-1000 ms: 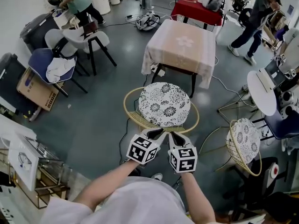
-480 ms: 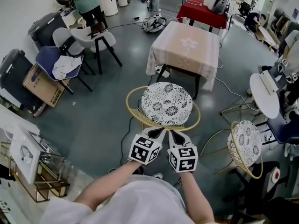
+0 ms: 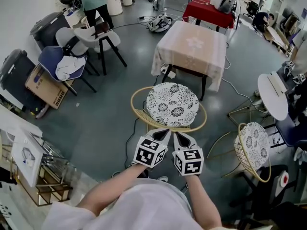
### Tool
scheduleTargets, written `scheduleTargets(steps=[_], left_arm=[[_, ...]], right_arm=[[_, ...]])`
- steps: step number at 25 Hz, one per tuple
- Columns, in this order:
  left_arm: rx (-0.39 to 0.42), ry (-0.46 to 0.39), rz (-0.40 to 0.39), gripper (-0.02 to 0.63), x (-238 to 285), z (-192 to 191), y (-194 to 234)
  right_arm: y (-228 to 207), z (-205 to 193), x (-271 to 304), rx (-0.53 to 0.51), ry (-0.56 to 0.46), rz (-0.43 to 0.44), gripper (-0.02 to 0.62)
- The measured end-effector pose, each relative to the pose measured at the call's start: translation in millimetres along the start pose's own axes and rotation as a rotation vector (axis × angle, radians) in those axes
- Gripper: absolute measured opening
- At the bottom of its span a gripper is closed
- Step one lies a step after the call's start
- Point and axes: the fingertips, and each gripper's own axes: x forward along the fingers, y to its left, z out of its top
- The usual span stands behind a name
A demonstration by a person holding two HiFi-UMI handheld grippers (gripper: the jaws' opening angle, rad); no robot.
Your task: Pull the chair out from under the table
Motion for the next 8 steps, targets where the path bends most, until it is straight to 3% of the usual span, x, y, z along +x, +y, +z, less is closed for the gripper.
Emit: scheduleTargets(steps=[8], left_arm=[[0.016, -0.008, -0.004, 0.006, -3.8, 4.1, -4.2]], right_arm=[[3.3, 1.5, -2.3, -0.001, -0.002, 0.004, 0.002]])
